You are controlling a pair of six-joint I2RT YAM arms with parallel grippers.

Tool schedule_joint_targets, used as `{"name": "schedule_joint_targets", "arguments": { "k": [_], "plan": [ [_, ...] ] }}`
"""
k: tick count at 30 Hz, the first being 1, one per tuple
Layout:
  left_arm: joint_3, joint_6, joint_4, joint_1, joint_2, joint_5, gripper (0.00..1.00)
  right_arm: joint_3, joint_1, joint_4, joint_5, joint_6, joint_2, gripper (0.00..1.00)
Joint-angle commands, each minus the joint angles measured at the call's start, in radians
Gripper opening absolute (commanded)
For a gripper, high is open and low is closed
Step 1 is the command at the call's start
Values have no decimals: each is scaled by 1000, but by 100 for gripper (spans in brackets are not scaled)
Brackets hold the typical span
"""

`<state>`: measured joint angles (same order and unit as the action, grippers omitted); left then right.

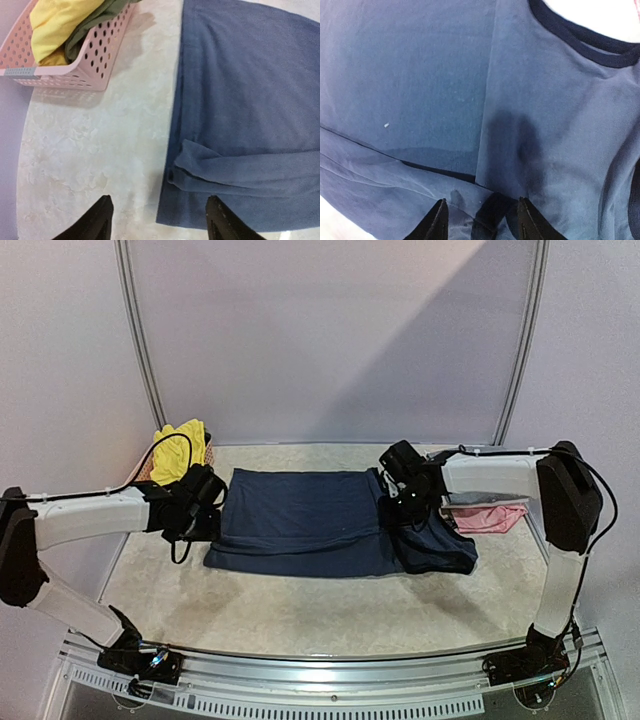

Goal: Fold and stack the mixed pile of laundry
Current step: Fold the flattened tank top at the center of the board.

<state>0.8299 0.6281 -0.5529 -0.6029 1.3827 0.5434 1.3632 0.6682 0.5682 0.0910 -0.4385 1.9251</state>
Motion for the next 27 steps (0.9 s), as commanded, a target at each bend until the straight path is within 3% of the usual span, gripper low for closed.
{"name": "schedule_joint_targets", "arguments": {
  "k": [1,5,10,14,18,27],
  "plan": [
    [-41,-19,-3,-122,-71,15,59,11,-1,42,11,5,-104,50],
    [-86,-73,146,-133,-35,-178,51,-50,45,6,-24,1,-190,51],
    [-78,-85,246,-142,75,-281,44,-139,137,-137,-219,8,-226,46],
    [-53,-82,274,-144,138,-283,40,-179,162,-239,-307,-5,-181,32],
    [-30,-86,275,-144,186,-262,39,-193,163,-279,-295,-9,-101,24],
    [12,-103,327,-109,291,-264,37,-227,162,-291,-201,-15,21,19]
  ]
}}
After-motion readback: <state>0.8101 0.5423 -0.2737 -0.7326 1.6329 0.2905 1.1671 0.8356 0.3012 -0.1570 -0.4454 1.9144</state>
